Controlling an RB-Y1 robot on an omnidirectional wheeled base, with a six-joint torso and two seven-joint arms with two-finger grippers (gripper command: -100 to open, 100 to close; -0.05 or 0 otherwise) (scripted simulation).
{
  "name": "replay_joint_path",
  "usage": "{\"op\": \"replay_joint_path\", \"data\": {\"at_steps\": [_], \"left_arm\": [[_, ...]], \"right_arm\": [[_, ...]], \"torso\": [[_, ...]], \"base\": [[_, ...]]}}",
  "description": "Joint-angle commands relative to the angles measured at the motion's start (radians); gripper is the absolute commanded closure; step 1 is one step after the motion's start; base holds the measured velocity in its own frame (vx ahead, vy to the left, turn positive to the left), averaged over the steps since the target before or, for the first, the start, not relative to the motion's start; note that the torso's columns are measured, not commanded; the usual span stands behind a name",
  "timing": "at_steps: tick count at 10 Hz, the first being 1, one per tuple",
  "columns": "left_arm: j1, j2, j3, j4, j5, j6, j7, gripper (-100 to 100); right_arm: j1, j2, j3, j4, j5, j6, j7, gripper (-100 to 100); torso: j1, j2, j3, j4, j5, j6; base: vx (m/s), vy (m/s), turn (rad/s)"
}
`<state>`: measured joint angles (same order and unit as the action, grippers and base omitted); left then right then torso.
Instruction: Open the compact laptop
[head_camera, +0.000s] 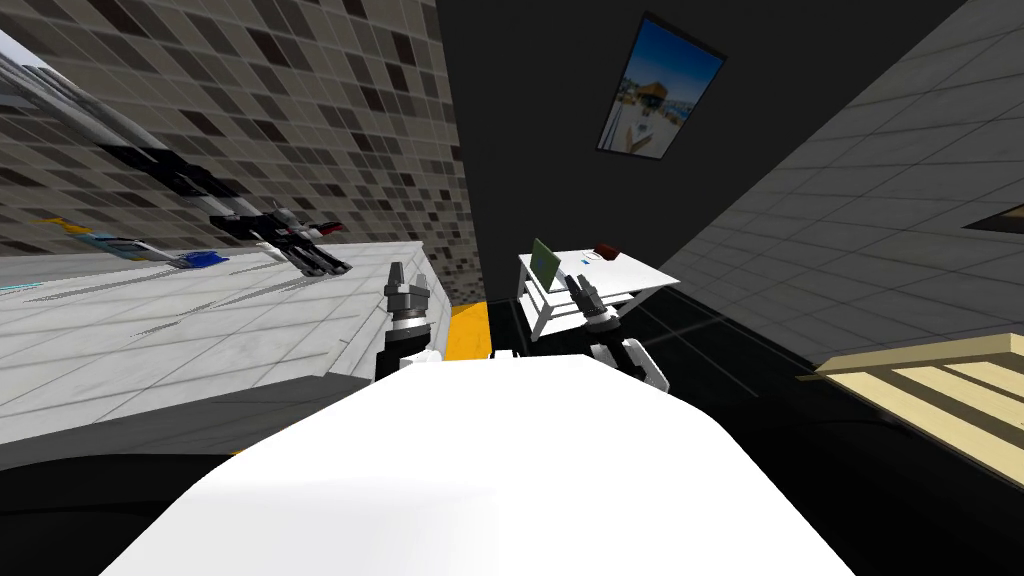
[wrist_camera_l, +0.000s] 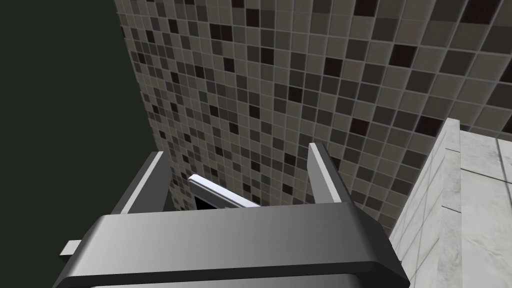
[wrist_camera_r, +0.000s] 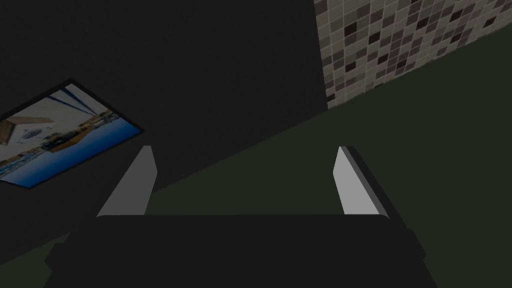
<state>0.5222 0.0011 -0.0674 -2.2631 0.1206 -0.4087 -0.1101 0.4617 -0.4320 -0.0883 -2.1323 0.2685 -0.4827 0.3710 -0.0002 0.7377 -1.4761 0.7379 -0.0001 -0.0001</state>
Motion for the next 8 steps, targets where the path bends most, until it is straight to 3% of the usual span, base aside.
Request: {"op": "replay_joint_path", "data": {"at_steps": [1, 8], "left_arm": [[0.0, 0.0, 0.0, 0.0, 0.0, 0.0, 0.0, 0], [0.0, 0.0, 0.0, 0.0, 0.0, 0.0, 0.0, 0]], "right_arm": [[-0.007, -0.061, -0.015, 0.036, 0.057, 0.024, 0.04, -100], [-0.026, -0.229, -0.06, 0.147, 0.2, 0.065, 0.138, -100]], "torso": [[0.001, 0.0, 0.0, 0.0, 0.0, 0.0], [0.0, 0.0, 0.0, 0.0, 0.0, 0.0]], "base": [[0.071, 0.091, -0.019], [0.058, 0.077, -0.014]]}}
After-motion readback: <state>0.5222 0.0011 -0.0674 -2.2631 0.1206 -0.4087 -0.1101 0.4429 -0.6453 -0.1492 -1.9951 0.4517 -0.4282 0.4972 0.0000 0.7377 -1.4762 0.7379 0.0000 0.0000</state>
